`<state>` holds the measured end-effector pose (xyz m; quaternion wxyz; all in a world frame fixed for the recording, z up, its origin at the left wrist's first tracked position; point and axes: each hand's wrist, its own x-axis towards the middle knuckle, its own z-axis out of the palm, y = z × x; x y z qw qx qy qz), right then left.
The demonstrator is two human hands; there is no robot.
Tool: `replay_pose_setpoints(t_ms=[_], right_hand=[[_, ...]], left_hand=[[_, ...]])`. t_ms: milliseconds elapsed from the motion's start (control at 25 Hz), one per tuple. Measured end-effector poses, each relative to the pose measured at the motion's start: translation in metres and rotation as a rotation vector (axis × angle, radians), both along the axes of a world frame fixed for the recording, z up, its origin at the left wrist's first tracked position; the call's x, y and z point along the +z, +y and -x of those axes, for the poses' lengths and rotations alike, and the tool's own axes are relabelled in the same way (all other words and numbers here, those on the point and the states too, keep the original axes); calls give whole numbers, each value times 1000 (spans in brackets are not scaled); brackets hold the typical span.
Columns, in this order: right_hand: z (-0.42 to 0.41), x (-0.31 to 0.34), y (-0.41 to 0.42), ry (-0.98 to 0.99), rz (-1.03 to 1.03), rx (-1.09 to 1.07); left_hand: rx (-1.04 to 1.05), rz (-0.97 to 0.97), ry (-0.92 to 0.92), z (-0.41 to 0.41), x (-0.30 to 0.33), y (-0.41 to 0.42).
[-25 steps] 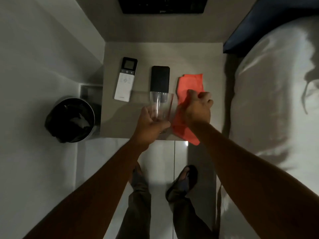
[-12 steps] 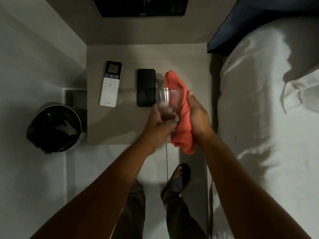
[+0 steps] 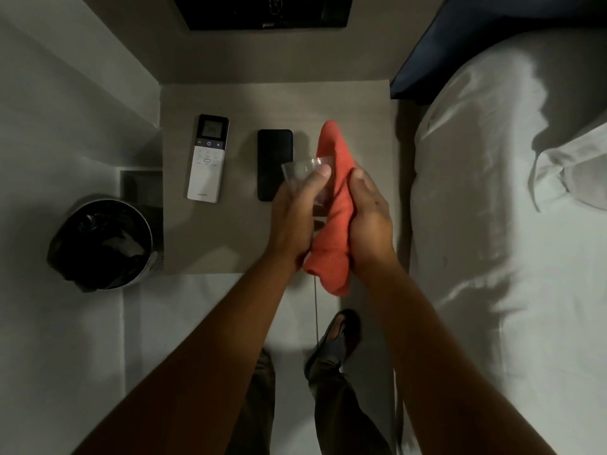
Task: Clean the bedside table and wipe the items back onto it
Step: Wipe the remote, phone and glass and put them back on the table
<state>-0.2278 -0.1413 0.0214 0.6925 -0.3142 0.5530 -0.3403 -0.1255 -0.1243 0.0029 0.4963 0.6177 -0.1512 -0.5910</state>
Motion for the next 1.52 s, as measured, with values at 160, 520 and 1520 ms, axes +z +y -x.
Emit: replay_pose_setpoints(t_ms=[160, 520, 1520], right_hand=[[-11, 6, 5, -29, 175, 36], [0, -4, 17, -257, -381, -212], [48, -56, 19, 277, -37, -28]], left_hand=[[134, -14, 34, -1, -2, -10], [304, 218, -167, 3, -1, -6], [-204, 169, -795, -5, -67, -96]])
